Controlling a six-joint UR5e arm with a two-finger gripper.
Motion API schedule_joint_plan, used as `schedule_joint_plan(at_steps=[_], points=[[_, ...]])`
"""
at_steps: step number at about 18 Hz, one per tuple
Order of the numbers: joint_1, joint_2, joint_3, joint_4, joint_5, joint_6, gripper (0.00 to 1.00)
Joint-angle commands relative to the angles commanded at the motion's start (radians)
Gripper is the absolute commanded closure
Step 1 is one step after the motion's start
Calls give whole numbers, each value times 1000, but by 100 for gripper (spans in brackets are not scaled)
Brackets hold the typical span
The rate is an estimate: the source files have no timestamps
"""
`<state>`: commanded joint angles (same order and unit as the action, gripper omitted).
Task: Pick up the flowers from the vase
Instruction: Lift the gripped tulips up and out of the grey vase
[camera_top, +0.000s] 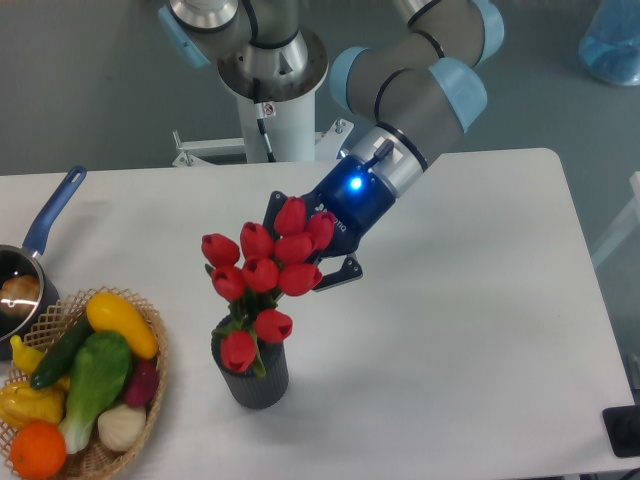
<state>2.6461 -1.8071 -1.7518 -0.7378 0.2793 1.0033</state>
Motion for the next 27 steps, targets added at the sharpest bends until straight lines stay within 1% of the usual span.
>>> schedule_joint_plan(at_steps=[3, 7, 10, 13, 27], points=[[5, 6, 2, 0, -20, -6, 68], [26, 15, 2, -2, -80, -6, 68], [40, 25, 2, -2, -87, -12, 68], [61, 26, 2, -2, -143, -28, 68], [87, 32, 12, -3, -167, -29, 68]])
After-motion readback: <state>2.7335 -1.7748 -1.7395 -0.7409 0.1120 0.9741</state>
